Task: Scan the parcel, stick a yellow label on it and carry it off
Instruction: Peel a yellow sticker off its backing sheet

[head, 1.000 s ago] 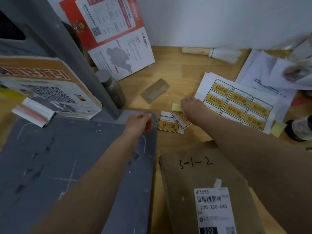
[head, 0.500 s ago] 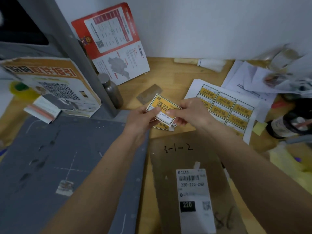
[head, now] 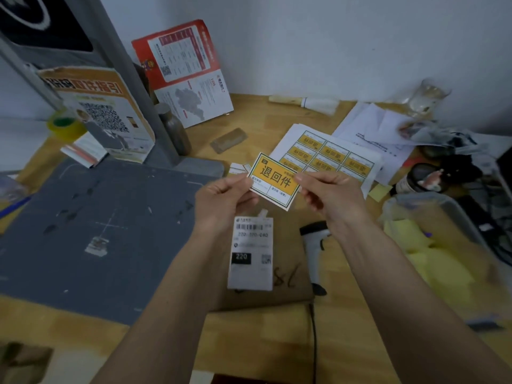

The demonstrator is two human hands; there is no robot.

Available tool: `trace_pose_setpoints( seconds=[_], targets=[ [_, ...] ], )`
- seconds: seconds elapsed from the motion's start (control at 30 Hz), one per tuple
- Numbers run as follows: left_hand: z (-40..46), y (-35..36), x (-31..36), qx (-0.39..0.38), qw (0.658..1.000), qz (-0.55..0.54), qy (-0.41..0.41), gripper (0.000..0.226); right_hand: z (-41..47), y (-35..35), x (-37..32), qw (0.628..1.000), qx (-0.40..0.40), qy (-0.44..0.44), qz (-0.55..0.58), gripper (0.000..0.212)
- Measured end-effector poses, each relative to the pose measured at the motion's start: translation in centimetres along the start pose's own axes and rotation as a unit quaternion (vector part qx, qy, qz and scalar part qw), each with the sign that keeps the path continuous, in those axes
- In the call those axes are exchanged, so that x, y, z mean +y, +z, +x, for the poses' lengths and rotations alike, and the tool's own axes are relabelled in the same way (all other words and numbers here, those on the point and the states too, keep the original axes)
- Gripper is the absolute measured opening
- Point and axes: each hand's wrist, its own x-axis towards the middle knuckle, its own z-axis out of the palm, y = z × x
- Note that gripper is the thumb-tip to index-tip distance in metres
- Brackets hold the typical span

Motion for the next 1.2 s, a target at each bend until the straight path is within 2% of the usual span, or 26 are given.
trace_pose_setpoints(
  seconds=[0.1,0.23,0.3,0.37,0.43,0.53,0.67,0.87,0.93,1.0,1.1,1.2],
  targets=[
    [-2.4,0.9,-0.4,0.048,0.999,-0.003,0.012,0.018,-1.6,-1.5,0.2,1.000,-0.019,-0.003,0.006,0.011],
    [-4.3,1.8,-0.4,0.068,0.998,-0.010,0.015,0.020,-3.4,-3.2,0.5,0.999,-0.022,0.006,0.044,0.008],
    [-4.7,2.2,-0.2,0.036,0.999,-0.020,0.010,0.027,-4.1,-3.8,0.4,0.998,-0.010,0.003,0.060,0.003],
    [-5.1,2.9,0.1,-0.037,0.998,-0.041,-0.011,0.032,-4.9,-3.9,0.3,0.998,0.000,-0.005,0.067,0.004],
    [-5.6,3.9,0.4,-0.103,0.991,-0.073,-0.038,0.023,-5.6,-3.6,0.0,0.997,0.012,-0.017,0.074,0.004],
    [-6.3,4.2,1.2,-0.125,0.988,-0.083,-0.044,0.021,-6.6,-2.4,-0.4,0.997,0.015,-0.045,0.063,0.012],
    [-6.3,2.4,2.7,-0.125,0.991,-0.047,-0.020,0.029,-7.5,-0.4,-1.0,0.996,0.017,-0.085,0.018,0.015],
    [-5.9,-0.2,4.2,-0.121,0.990,0.042,0.057,0.011,-7.6,2.2,-1.2,0.991,0.053,-0.119,-0.037,0.017],
    [-5.8,-0.7,4.7,-0.117,0.986,0.077,0.094,0.016,-7.7,2.7,-1.3,0.989,0.066,-0.121,-0.048,0.016],
    [-5.9,-1.0,5.1,-0.119,0.982,0.097,0.112,0.019,-7.9,3.3,-1.5,0.984,0.093,-0.135,-0.068,0.013],
    [-6.2,-1.3,5.4,-0.119,0.975,0.134,0.135,0.015,-8.4,4.4,-2.1,0.961,0.146,-0.204,-0.118,0.009],
    [-6.4,-1.5,5.3,-0.119,0.957,0.184,0.189,0.013,-9.4,5.8,-3.2,0.964,0.094,-0.225,-0.105,0.012]
  ],
)
